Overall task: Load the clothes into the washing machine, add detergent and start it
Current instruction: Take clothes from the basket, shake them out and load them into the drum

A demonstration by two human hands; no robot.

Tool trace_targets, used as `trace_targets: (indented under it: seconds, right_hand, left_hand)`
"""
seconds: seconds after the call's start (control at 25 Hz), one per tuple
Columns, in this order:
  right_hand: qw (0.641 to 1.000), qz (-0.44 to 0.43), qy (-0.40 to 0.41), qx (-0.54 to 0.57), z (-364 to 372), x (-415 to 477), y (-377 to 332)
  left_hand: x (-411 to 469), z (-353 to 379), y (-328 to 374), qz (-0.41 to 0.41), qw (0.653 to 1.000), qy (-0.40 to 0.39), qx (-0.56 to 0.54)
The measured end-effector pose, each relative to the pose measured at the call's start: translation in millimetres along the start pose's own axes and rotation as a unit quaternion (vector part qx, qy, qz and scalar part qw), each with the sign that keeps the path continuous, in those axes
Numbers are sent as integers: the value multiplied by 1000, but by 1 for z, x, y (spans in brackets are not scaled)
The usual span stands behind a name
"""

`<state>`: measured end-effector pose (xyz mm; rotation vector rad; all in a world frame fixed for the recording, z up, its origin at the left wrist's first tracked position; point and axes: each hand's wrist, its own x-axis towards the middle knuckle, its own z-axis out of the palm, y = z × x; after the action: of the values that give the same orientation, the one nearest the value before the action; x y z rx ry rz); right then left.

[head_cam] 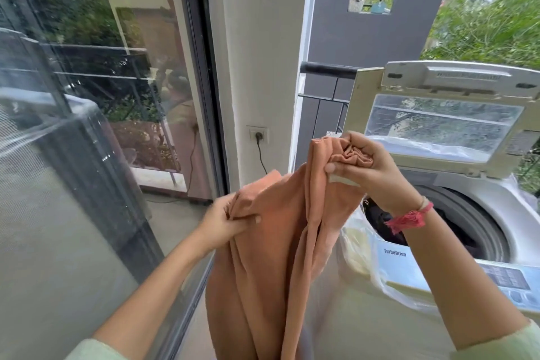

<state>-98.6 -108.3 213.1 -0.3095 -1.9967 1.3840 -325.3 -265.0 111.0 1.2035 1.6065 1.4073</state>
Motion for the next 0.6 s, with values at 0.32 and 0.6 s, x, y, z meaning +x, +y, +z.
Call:
trace_targets:
  seconds: [0.32, 0.6]
  right_hand:
    - [975, 63, -136, -165, 37, -5, 29]
    - [997, 36, -66, -16, 27, -7, 26]
  left_hand:
    - [-13, 51, 47, 273, 936, 124, 187]
    - [-28, 5, 17, -31, 963, -257, 79]
